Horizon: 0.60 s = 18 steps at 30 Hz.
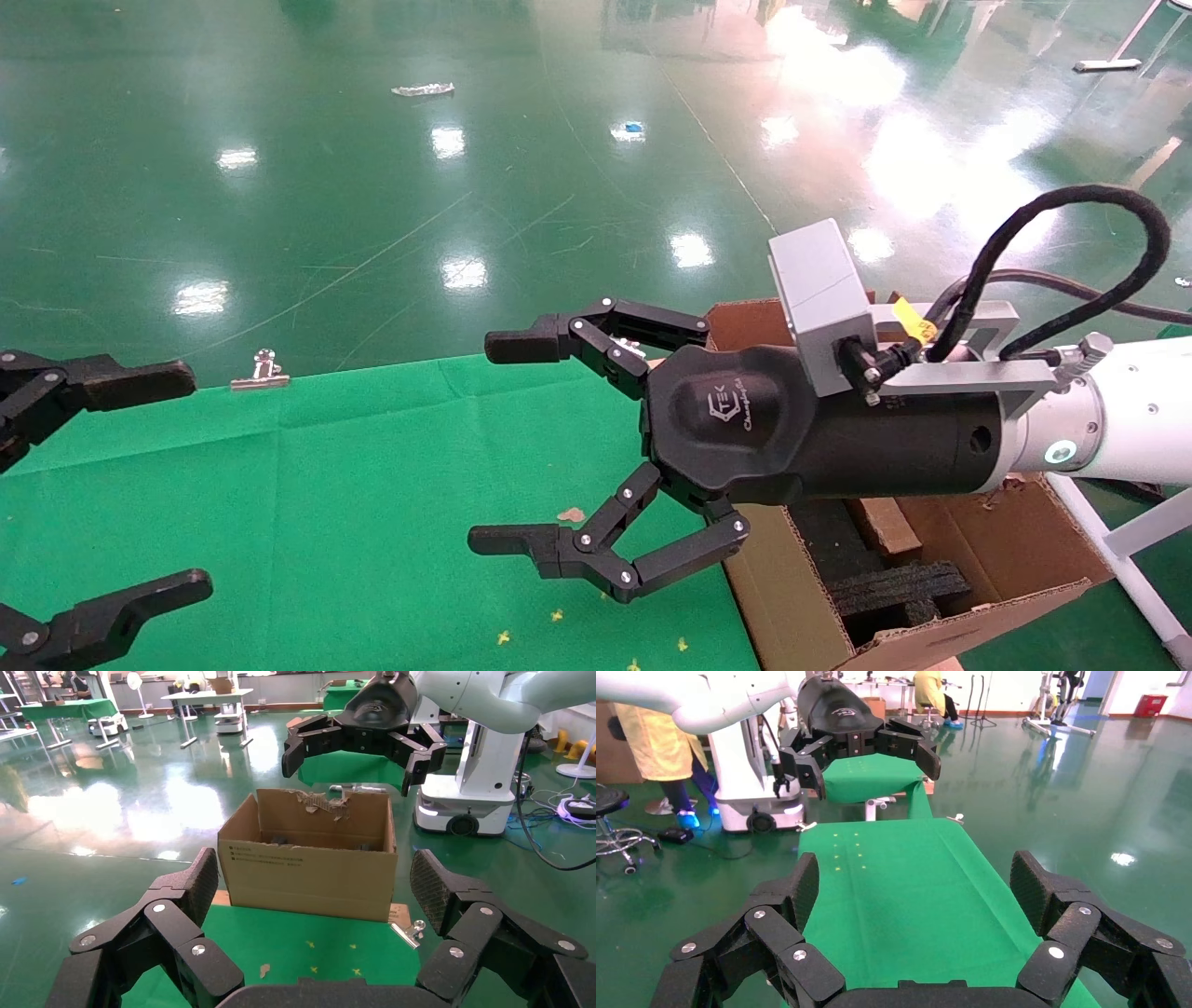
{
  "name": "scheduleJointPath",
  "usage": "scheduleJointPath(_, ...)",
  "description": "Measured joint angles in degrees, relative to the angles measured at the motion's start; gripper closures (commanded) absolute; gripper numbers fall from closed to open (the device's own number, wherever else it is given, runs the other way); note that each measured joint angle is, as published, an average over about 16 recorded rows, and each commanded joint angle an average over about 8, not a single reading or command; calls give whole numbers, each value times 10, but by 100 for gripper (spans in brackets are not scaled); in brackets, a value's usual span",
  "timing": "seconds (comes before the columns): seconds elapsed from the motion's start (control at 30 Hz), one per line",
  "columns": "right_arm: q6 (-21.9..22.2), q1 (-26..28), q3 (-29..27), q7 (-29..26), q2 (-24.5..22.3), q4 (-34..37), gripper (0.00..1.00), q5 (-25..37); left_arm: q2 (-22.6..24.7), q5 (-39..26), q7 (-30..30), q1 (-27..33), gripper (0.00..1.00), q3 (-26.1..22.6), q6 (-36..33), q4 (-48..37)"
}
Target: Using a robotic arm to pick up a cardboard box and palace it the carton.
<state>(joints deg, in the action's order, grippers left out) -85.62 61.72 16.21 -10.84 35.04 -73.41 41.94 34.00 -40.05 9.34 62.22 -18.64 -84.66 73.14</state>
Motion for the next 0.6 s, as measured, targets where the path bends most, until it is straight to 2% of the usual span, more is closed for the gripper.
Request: scheduleJointPath(0.6,0,0,0,0,0,0,0,0,0,0,0,0,0,0,0,0)
